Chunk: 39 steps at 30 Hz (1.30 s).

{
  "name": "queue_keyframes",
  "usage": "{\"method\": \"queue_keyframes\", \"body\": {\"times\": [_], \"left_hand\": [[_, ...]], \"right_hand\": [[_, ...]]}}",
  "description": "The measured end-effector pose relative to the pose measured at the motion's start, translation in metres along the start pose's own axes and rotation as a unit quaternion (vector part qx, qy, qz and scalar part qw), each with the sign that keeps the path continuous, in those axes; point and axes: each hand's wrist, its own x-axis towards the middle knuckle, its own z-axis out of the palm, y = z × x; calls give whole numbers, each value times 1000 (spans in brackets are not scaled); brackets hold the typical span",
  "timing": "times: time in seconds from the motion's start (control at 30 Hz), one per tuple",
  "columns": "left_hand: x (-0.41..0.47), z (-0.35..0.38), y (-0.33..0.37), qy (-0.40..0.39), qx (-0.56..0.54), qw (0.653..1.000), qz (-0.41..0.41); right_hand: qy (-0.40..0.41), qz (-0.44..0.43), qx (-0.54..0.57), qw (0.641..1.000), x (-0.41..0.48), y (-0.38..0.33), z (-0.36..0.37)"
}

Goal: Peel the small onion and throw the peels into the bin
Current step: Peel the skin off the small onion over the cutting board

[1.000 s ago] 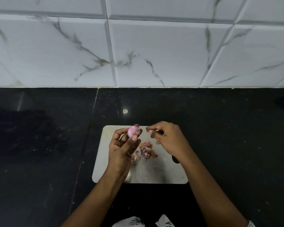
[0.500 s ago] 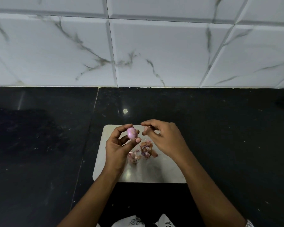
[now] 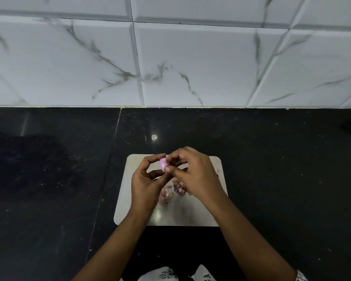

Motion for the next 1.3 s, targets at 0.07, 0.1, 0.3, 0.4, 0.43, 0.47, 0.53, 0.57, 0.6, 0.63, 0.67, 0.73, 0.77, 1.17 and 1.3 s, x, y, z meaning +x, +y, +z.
{"method": "queue_keyframes", "body": {"times": [0.07, 0.1, 0.3, 0.4, 0.43, 0.47, 0.53, 0.57, 0.6, 0.63, 0.67, 0.73, 0.77, 1.17, 1.3], "left_hand": [[-1, 0, 2, -4, -1, 1000, 2], [-1, -1, 3, -14, -6, 1000, 1], [3, -9, 10, -65, -65, 996, -5], [4, -10, 9, -50, -78, 996, -8], [5, -11, 9, -45, -78, 996, -8], [6, -10, 9, -41, -78, 996, -9], [6, -8, 9, -30, -90, 995, -21], [6, -6, 9, -24, -103, 994, -29], [5, -4, 8, -20, -118, 992, -35], [4, -1, 8, -15, -130, 991, -40], [3, 1, 7, -10, -141, 989, -44], [0, 4, 5, 1, -166, 984, -57], [-2, 5, 4, 5, -179, 982, -65], [-4, 13, 0, 8, -266, 948, -174], [-1, 12, 3, 19, -284, 937, -202]], "right_hand": [[11, -3, -4, 1000, 1, 0, 0], [12, -4, -8, 1000, 2, 0, -1], [2, -2, -26, 1000, 5, -2, -9], [-9, -6, -21, 1000, 5, -2, -11], [-15, -7, -17, 1000, 6, -2, -12], [-19, -7, -12, 1000, 6, -3, -13], [-24, -10, -9, 1000, 7, -3, -13], [-29, -12, -11, 999, 8, -2, -13], [-35, -13, -14, 999, 10, -2, -13], [-43, -14, -18, 999, 11, -1, -12], [-51, -14, -22, 998, 11, 0, -11], [-66, -15, -32, 997, 11, 3, -9], [-74, -18, -37, 996, 11, 4, -8], [66, 53, 149, 985, 4, 30, -8], [54, 49, 144, 987, 2, 26, -16]]}}
